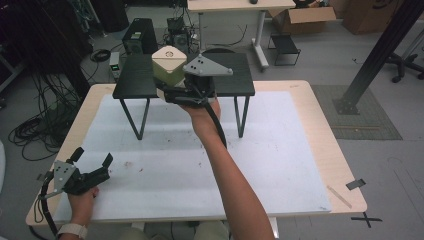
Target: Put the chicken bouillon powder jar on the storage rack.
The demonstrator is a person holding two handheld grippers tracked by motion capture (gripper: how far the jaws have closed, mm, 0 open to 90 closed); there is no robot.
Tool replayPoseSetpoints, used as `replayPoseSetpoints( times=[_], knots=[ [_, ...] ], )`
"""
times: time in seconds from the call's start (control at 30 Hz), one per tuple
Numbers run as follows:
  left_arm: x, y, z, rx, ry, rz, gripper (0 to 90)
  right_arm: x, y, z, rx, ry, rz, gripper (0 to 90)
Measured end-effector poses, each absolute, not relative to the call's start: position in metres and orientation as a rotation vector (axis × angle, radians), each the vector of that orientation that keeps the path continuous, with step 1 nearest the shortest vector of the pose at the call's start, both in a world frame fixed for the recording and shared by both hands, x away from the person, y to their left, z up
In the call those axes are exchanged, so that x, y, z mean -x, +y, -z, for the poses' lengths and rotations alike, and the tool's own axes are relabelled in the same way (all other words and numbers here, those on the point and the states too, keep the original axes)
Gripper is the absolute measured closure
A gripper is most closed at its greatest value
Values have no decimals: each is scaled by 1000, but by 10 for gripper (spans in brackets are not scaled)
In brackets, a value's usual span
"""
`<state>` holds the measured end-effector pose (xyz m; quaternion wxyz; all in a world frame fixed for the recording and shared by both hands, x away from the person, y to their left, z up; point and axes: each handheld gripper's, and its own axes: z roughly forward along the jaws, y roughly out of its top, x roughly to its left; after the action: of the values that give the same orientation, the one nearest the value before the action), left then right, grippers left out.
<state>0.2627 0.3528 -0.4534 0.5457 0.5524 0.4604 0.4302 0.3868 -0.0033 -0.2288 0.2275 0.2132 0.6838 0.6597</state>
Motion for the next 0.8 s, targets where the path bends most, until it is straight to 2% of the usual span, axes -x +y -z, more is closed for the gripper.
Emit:
replayPoseSetpoints(
  times=[0.8],
  knots=[
    [-263,353,453,-1311,1092,-1020,2,-445,37,213,-605,1923,-1780,289]
  ],
)
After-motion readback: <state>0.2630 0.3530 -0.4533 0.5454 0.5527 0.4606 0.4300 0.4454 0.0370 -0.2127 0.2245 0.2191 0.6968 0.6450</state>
